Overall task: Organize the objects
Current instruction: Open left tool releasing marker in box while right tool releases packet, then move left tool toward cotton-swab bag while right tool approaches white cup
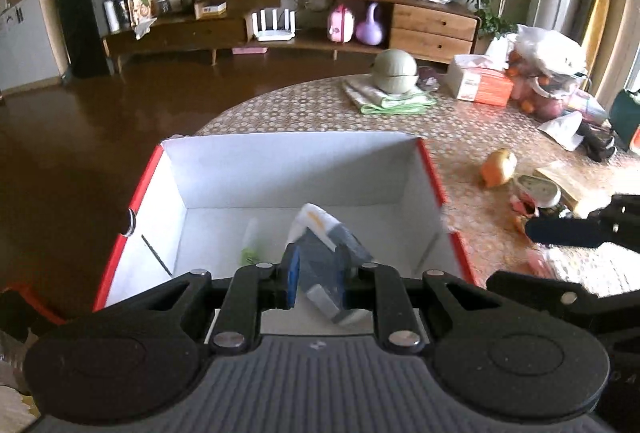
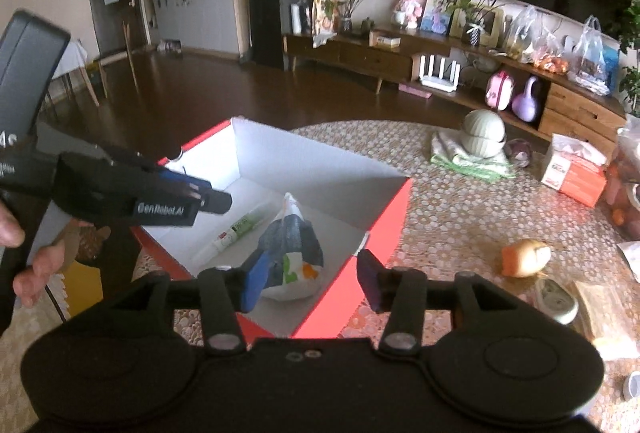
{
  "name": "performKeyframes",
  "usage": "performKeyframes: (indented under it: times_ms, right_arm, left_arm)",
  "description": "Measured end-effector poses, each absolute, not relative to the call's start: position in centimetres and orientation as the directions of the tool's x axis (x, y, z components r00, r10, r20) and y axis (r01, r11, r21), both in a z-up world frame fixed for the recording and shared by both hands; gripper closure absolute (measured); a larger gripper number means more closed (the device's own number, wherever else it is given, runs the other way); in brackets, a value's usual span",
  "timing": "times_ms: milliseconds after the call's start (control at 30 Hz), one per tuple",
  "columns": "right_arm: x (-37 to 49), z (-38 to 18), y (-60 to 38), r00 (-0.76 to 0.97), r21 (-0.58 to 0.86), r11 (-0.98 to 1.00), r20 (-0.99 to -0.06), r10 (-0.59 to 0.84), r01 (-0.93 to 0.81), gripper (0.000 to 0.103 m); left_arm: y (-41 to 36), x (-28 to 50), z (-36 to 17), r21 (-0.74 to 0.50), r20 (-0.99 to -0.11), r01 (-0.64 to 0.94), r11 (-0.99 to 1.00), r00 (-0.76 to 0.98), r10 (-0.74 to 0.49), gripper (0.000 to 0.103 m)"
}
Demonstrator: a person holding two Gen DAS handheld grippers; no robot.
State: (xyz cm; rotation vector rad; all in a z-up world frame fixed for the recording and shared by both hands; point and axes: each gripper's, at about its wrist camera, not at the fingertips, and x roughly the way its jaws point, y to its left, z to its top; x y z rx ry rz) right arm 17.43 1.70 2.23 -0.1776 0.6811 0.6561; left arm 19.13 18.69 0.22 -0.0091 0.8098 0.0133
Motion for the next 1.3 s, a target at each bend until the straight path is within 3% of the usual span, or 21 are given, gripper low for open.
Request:
performKeyframes:
  times_ms: [167,367,400,433,500,800,933,1300]
  right_arm:
    - [15.9,2.9,-1.1,0.610,0.061,0.791,-0.602,0.516,-0.609,0.045]
    - [14.6,3.0,-4.5,0.644,0.081,0.813,-0.568,0.513,-0.576,0.033]
    - [14.3,3.0,-5.1,0.650,0.085,0.818,-0.563,0.511,-0.569,0.030]
    - [14.2,3.0,-5.7,0.656,0.089,0.823,-0.558,0.507,-0.560,0.027]
    - [13.9,2.8,-7.3,0.670,0.100,0.836,-0.550,0.499,-0.540,0.024]
    - [12.6,1.1,-14.3,0.749,0.148,0.908,-0.523,0.408,-0.391,0.005]
    - [12.1,0.1,-17.3,0.772,0.129,0.931,-0.527,0.356,-0.341,0.004]
    - [12.0,-1.6,-23.9,0.830,0.074,0.977,-0.518,0.207,-0.198,0.003]
  left_arm:
    - [16.6,17.3,0.6,-0.036,-0.704,-0.013,0.999,0.710,-0.016,0.086]
    - [13.4,15.7,0.5,-0.035,-0.683,-0.015,0.999,0.730,-0.012,0.072]
    - [12.9,15.4,0.5,-0.042,-0.682,-0.017,0.999,0.731,-0.017,0.065]
    - [12.5,15.2,0.5,-0.046,-0.679,-0.017,0.999,0.733,-0.019,0.049]
    - [11.4,14.6,0.6,-0.045,-0.663,-0.023,0.999,0.748,-0.013,0.033]
    - [5.9,13.0,0.3,-0.066,-0.638,-0.015,0.998,0.769,-0.030,0.027]
    - [3.4,12.7,-0.1,-0.060,-0.630,0.002,0.998,0.776,-0.039,0.020]
    - [-2.1,13.7,-2.6,-0.079,-0.663,0.078,0.994,0.741,-0.110,0.015]
